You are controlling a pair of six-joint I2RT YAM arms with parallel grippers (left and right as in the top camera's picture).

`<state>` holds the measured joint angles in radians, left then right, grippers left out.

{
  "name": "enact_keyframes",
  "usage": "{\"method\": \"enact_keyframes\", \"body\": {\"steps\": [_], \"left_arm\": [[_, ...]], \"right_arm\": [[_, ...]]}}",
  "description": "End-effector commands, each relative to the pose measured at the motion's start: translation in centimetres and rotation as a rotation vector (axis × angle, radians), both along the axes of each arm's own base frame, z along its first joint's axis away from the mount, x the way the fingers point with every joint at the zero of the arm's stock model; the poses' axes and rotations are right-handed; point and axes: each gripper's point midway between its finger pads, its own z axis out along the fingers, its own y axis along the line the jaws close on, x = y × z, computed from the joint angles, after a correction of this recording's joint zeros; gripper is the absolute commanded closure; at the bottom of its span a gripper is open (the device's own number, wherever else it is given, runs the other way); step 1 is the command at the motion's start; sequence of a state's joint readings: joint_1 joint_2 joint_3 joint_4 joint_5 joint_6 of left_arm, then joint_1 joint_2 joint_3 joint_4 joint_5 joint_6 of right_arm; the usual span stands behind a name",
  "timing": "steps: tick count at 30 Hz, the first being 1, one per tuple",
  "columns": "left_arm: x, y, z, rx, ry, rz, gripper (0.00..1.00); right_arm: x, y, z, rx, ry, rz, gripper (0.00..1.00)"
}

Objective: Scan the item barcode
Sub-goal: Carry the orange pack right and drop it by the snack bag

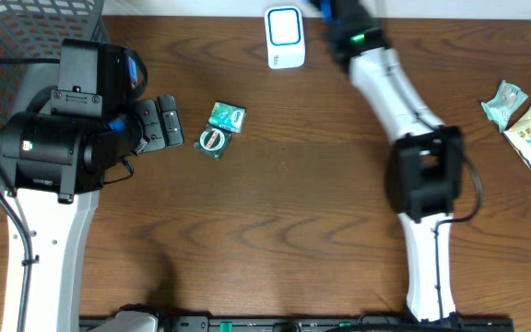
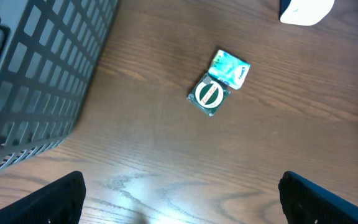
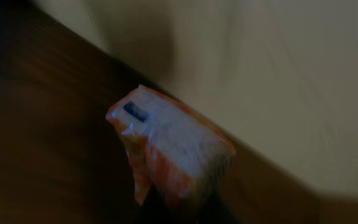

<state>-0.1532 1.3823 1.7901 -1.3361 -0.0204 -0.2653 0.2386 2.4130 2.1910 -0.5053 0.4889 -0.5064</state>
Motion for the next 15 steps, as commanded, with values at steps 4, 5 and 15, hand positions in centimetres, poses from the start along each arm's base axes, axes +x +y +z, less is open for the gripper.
{"method": "enact_keyframes", "body": {"steps": [4, 5, 15], "left_arm": [[-0.2, 0.0, -0.2, -0.006, 0.008, 0.002, 0.02], [-0.2, 0.0, -0.2, -0.006, 0.008, 0.002, 0.02], [-0.2, 0.0, -0.2, -0.006, 0.008, 0.002, 0.02]], "right_arm": [[-5.2, -18.6, 1.1, 0.133, -0.020, -0.593, 0.99], [-6.0, -20.2, 0.8, 0.147, -0.012, -0.645, 0.99], [-14.0, -32.3, -0.9, 0.186, 0.060, -1.005, 0.99]]}}
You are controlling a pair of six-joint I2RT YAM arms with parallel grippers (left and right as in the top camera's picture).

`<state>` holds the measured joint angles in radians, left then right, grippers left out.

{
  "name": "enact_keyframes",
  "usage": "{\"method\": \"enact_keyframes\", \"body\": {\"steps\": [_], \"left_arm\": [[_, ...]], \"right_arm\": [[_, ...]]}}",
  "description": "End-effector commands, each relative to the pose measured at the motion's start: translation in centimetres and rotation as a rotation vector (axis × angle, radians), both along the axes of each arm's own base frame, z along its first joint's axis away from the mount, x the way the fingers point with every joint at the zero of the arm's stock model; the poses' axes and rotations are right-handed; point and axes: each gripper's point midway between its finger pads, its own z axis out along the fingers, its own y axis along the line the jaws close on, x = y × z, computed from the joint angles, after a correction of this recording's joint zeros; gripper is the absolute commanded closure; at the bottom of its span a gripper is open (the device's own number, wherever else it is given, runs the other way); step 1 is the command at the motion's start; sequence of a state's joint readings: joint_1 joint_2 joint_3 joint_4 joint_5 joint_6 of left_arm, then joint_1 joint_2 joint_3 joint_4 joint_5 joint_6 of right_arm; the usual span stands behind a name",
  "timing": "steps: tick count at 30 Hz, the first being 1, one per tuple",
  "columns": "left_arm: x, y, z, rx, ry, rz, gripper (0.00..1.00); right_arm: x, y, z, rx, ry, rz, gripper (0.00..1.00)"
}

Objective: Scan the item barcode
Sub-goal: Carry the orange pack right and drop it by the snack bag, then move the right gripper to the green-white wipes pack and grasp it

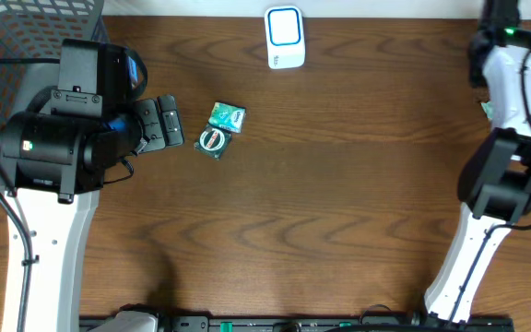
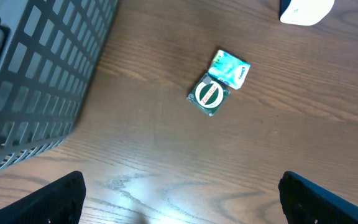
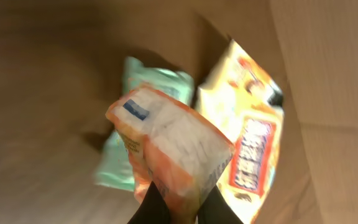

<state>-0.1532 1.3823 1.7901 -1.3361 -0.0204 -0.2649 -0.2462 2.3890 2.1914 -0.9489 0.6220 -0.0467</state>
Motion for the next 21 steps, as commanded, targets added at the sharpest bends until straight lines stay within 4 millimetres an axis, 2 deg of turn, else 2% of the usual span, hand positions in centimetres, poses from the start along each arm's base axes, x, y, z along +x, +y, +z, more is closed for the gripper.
{"method": "enact_keyframes", "body": {"steps": [1, 5, 7, 8, 9, 10, 11, 13, 17, 21], "left_arm": [[-0.2, 0.0, -0.2, -0.006, 0.008, 0.002, 0.02], [-0.2, 0.0, -0.2, -0.006, 0.008, 0.002, 0.02], [-0.2, 0.0, -0.2, -0.006, 0.008, 0.002, 0.02], [-0.1, 0.0, -0.2, -0.006, 0.007, 0.002, 0.02], [-0.2, 0.0, -0.2, -0.006, 0.008, 0.002, 0.02], [-0.2, 0.0, -0.2, -0.006, 0.008, 0.002, 0.02], [-0.2, 0.0, -0.2, -0.006, 0.008, 0.002, 0.02], [-0.2, 0.0, -0.2, -0.006, 0.008, 0.002, 0.03], [-0.2, 0.0, -0.2, -0.006, 0.008, 0.002, 0.02], [-0.2, 0.0, -0.2, -0.006, 0.008, 0.002, 0.02]], "right_arm": [[-1.7, -2.5, 2.4, -0.002, -0.108, -0.157, 0.99], [-3.3, -4.6, 2.2, 0.001, -0.089, -0.204, 0.99], [-3.9, -5.3, 2.2, 0.004, -0.092, -0.228, 0.91], [-4.1, -5.4, 2.0, 0.015, -0.092, -0.236, 0.75], [-4.1, -5.4, 1.9, 0.029, -0.093, -0.234, 0.48], [-4.0, -5.3, 1.7, 0.049, -0.095, -0.229, 0.16], [-3.9, -5.1, 1.5, 0.069, -0.098, -0.223, 0.01], [-3.6, -4.6, 1.1, 0.105, -0.106, -0.208, 0.01], [-2.1, -2.1, 0.4, 0.202, -0.120, -0.134, 0.01], [-1.0, 0.0, 1.6, 0.198, -0.142, -0.089, 0.01]]}}
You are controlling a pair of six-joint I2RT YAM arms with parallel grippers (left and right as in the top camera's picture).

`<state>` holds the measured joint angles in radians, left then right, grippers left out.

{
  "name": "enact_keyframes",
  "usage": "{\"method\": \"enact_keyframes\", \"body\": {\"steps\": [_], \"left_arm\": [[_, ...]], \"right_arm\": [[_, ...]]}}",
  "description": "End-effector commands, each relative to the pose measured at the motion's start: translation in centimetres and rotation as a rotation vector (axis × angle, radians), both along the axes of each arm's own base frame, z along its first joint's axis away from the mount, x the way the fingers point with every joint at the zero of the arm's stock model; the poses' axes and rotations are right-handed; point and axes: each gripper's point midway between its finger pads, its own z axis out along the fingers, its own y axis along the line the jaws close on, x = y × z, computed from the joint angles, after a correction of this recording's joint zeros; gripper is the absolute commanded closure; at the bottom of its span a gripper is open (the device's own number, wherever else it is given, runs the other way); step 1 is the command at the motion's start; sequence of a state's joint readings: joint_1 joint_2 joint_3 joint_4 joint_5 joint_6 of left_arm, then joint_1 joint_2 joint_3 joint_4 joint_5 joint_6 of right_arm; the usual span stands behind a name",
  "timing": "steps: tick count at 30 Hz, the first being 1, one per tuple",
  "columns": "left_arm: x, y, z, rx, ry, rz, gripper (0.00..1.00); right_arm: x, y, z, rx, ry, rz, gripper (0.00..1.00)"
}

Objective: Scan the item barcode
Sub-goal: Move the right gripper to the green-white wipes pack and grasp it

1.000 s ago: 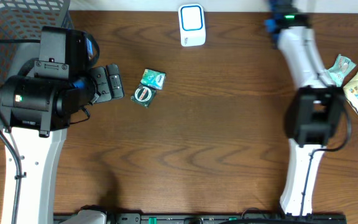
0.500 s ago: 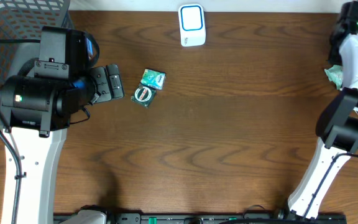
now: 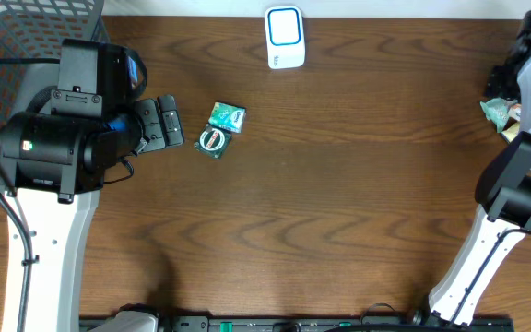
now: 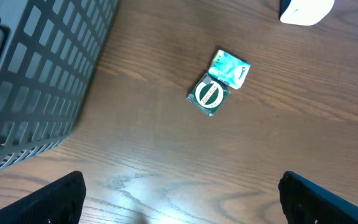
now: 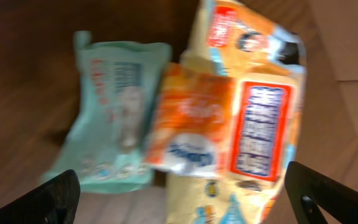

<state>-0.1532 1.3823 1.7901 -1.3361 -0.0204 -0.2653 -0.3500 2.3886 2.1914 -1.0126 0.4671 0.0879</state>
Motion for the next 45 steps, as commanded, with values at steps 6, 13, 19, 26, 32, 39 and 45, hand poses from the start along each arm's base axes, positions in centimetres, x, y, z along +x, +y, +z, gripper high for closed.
{"method": "enact_keyframes", "body": {"steps": [6, 13, 19, 26, 32, 39, 45], "left_arm": [[-0.2, 0.0, -0.2, -0.006, 0.008, 0.002, 0.02], [-0.2, 0.0, -0.2, -0.006, 0.008, 0.002, 0.02], [-0.2, 0.0, -0.2, -0.006, 0.008, 0.002, 0.03], [-0.2, 0.0, -0.2, -0.006, 0.008, 0.002, 0.02], [-0.2, 0.0, -0.2, -0.006, 0.008, 0.002, 0.02], [-0.2, 0.0, -0.2, -0.006, 0.008, 0.002, 0.02], [-0.1, 0.0, -0.2, -0.006, 0.007, 0.002, 0.02]], "right_arm": [[5.7, 11.8, 8.2, 0.206, -0.289, 0.274, 0.01], [7.5, 30.0, 12.9, 0.695, -0.458, 0.713, 0.01], [6.7, 41.4, 10.5, 0.765, -0.376, 0.902, 0.08], [5.3, 52.7, 4.9, 0.782, -0.289, 1.079, 0.27], [4.0, 59.0, 0.3, 0.766, -0.250, 1.171, 0.32], [1.7, 63.2, -5.0, 0.762, -0.168, 1.222, 0.34], [1.1, 61.2, -7.9, 0.622, -0.073, 1.157, 0.48]]}}
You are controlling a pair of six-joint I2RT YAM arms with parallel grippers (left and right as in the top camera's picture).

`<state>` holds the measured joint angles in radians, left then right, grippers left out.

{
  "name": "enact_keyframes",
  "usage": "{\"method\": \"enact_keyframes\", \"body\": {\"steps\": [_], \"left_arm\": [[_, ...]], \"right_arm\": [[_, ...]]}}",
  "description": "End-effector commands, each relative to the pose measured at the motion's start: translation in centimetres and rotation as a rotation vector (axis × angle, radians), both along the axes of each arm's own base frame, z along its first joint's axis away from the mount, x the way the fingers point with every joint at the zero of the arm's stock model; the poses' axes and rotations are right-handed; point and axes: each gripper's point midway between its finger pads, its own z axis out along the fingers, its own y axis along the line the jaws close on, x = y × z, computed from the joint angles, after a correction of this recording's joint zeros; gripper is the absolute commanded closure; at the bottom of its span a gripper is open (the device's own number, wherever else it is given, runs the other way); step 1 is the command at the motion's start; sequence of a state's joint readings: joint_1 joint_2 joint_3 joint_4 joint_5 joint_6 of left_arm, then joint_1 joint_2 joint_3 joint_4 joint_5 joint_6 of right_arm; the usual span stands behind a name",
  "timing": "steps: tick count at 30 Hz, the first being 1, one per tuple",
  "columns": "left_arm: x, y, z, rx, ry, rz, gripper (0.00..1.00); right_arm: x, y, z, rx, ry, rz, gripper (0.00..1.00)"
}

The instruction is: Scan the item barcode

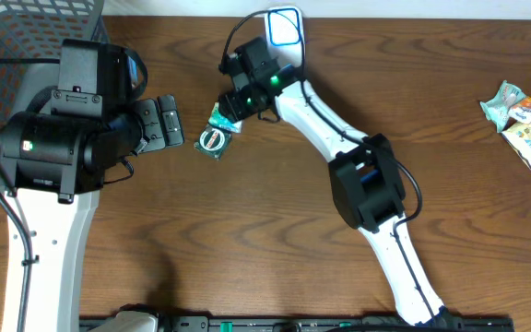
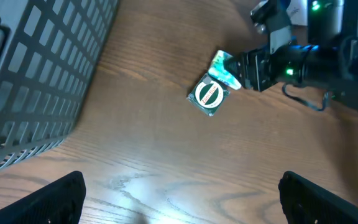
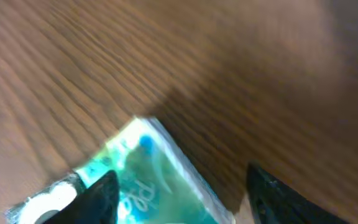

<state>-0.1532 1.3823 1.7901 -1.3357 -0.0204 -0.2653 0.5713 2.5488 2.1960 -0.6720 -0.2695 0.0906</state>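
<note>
A teal-green packet (image 1: 229, 116) lies on the brown table beside a dark green packet with a round label (image 1: 212, 141). My right gripper (image 1: 232, 101) stands open right at the teal packet (image 3: 157, 177), one finger (image 3: 98, 199) on each side of it. In the left wrist view the right gripper (image 2: 248, 65) sits at the teal packet's (image 2: 224, 66) right edge. The white, blue-faced scanner (image 1: 284, 37) stands at the table's far edge. My left gripper (image 1: 168, 123) is open left of the packets, nothing between its fingers (image 2: 61, 199).
A dark wire basket (image 1: 17, 37) fills the far left corner. A pile of snack packets (image 1: 528, 115) lies at the far right edge. The right arm (image 1: 339, 138) stretches diagonally across the table's middle.
My right gripper was open over the snack pile at the far right; now it is at the teal packet near the scanner. The left arm has not moved.
My right gripper was shut on an orange and white packet by the table's far edge. Then it held that packet above the snack pile at the right. Then it was open, with the packet lying on the pile. Now it straddles the teal packet.
</note>
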Motion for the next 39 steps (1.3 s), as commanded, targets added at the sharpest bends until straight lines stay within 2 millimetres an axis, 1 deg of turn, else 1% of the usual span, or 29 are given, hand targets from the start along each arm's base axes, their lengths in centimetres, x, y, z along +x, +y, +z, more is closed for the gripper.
{"method": "enact_keyframes", "body": {"steps": [1, 2, 3, 4, 5, 7, 11, 13, 15, 16, 17, 18, 20, 21, 23, 24, 26, 27, 29, 31, 33, 37, 39], "left_arm": [[-0.2, 0.0, -0.2, -0.006, 0.008, 0.002, 0.02], [-0.2, 0.0, -0.2, -0.006, 0.008, 0.002, 0.02], [-0.2, 0.0, -0.2, -0.006, 0.008, 0.002, 0.02], [-0.2, 0.0, -0.2, -0.006, 0.008, 0.002, 0.02], [-0.2, 0.0, -0.2, -0.006, 0.008, 0.002, 0.02], [-0.2, 0.0, -0.2, -0.006, 0.008, 0.002, 0.02], [-0.2, 0.0, -0.2, -0.006, 0.008, 0.002, 0.02], [-0.2, 0.0, -0.2, -0.006, 0.008, 0.002, 0.02], [-0.2, 0.0, -0.2, -0.006, 0.008, 0.002, 0.03], [-0.2, 0.0, -0.2, -0.006, 0.008, 0.002, 0.02], [-0.2, 0.0, -0.2, -0.006, 0.008, 0.002, 0.02], [-0.2, 0.0, -0.2, -0.006, 0.008, 0.002, 0.02], [-0.2, 0.0, -0.2, -0.006, 0.008, 0.002, 0.02], [-0.2, 0.0, -0.2, -0.006, 0.008, 0.002, 0.02], [-0.2, 0.0, -0.2, -0.006, 0.008, 0.002, 0.02], [-0.2, 0.0, -0.2, -0.006, 0.008, 0.002, 0.02], [-0.2, 0.0, -0.2, -0.006, 0.008, 0.002, 0.02], [-0.2, 0.0, -0.2, -0.006, 0.008, 0.002, 0.02], [-0.2, 0.0, -0.2, -0.006, 0.008, 0.002, 0.02], [-0.2, 0.0, -0.2, -0.006, 0.008, 0.002, 0.02], [-0.2, 0.0, -0.2, -0.006, 0.008, 0.002, 0.02], [-0.2, 0.0, -0.2, -0.006, 0.008, 0.002, 0.02], [-0.2, 0.0, -0.2, -0.006, 0.008, 0.002, 0.02]], "right_arm": [[0.1, -2.3, -1.8, -0.126, 0.004, -0.056, 0.48], [-0.2, -2.9, -2.2, -0.152, 0.020, -0.063, 0.48], [-0.4, -3.3, -2.2, -0.166, 0.031, -0.066, 0.50], [-1.1, -4.3, -2.3, -0.205, 0.062, -0.075, 0.57], [-1.6, -5.0, -2.2, -0.229, 0.083, -0.080, 0.60], [-3.0, -6.2, -1.6, -0.267, 0.135, -0.079, 0.61], [-6.3, -8.3, 0.5, -0.340, 0.239, -0.070, 0.54], [-8.3, -9.4, 1.8, -0.385, 0.296, -0.064, 0.48], [-10.3, -10.4, 3.0, -0.424, 0.348, -0.052, 0.44], [-10.9, -10.8, 3.5, -0.443, 0.361, -0.051, 0.42], [-11.2, -11.8, 4.5, -0.484, 0.350, -0.058, 0.40], [-10.9, -12.1, 4.8, -0.501, 0.324, -0.045, 0.39], [-10.1, -12.2, 4.9, -0.513, 0.275, -0.002, 0.38], [-9.5, -11.9, 4.8, -0.505, 0.238, 0.057, 0.38], [-9.2, -11.2, 4.6, -0.484, 0.206, 0.158, 0.38], [-9.2, -10.7, 4.4, -0.463, 0.193, 0.225, 0.37], [-10.0, -9.4, 4.4, -0.401, 0.176, 0.377, 0.37], [-10.4, -8.9, 4.5, -0.373, 0.170, 0.438, 0.34], [-10.8, -8.4, 4.4, -0.339, 0.158, 0.520, 0.31], [-10.7, -8.4, 4.1, -0.337, 0.150, 0.524, 0.31], [-10.3, -8.4, 3.5, -0.332, 0.143, 0.517, 0.27], [-10.1, -8.6, 2.0, -0.317, 0.146, 0.510, 0.27], [-10.3, -8.7, 1.4, -0.296, 0.159, 0.508, 0.30]]}}
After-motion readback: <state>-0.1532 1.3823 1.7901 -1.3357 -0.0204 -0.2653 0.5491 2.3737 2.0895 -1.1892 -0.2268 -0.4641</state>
